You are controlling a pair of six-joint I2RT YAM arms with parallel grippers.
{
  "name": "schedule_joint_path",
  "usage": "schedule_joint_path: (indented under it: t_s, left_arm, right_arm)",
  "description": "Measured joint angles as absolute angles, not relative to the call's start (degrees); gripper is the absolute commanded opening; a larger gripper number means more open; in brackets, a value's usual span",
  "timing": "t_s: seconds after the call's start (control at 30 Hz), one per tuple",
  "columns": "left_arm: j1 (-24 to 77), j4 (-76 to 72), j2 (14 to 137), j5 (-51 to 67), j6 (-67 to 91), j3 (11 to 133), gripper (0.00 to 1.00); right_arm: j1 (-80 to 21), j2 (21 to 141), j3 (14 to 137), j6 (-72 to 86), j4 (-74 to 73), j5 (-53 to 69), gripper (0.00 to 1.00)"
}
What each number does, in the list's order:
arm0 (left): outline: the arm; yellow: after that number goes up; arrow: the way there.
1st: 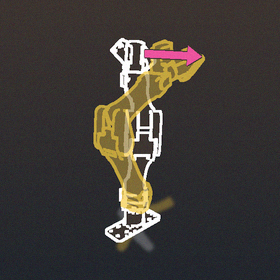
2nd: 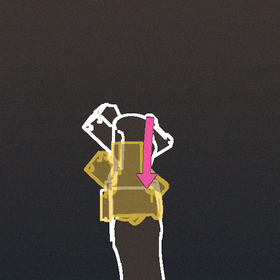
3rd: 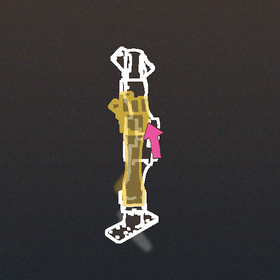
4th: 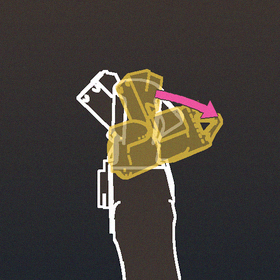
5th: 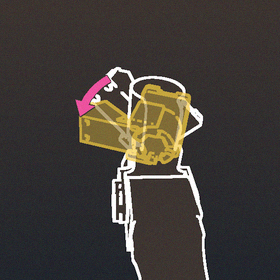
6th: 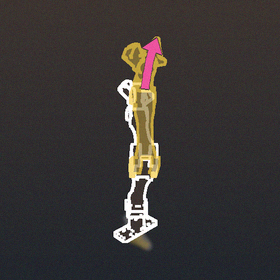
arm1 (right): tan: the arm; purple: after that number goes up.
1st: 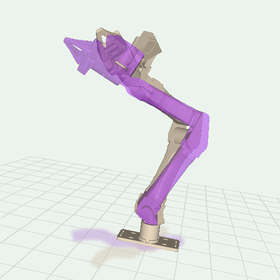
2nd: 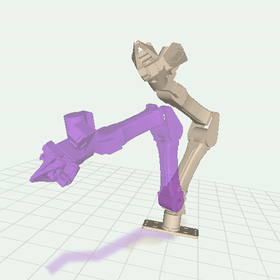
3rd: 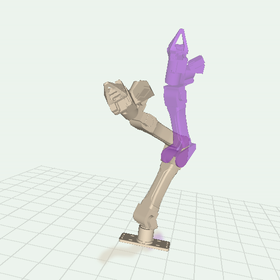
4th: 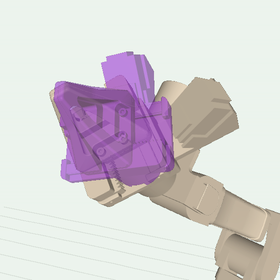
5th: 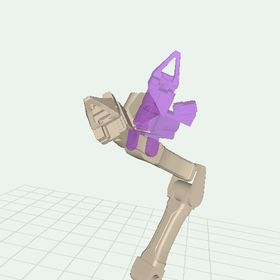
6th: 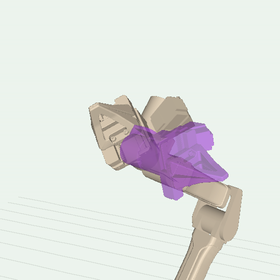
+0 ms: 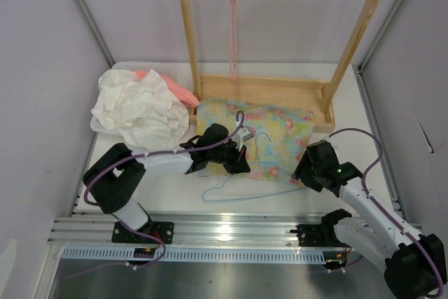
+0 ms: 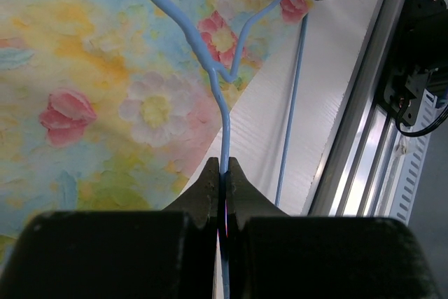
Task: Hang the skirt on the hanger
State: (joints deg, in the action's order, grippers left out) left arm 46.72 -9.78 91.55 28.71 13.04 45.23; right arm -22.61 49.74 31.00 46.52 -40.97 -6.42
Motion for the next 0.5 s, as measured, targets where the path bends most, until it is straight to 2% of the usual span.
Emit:
schedule_joint_path:
  t_s: [0.5]
  left_arm:
    - [45.21, -9.02, 92.29, 22.70, 11.88, 46.74, 0.00]
  right_arm:
    - [-23.51, 50.83, 26.85, 46.98, -36.56, -6.42, 0.61]
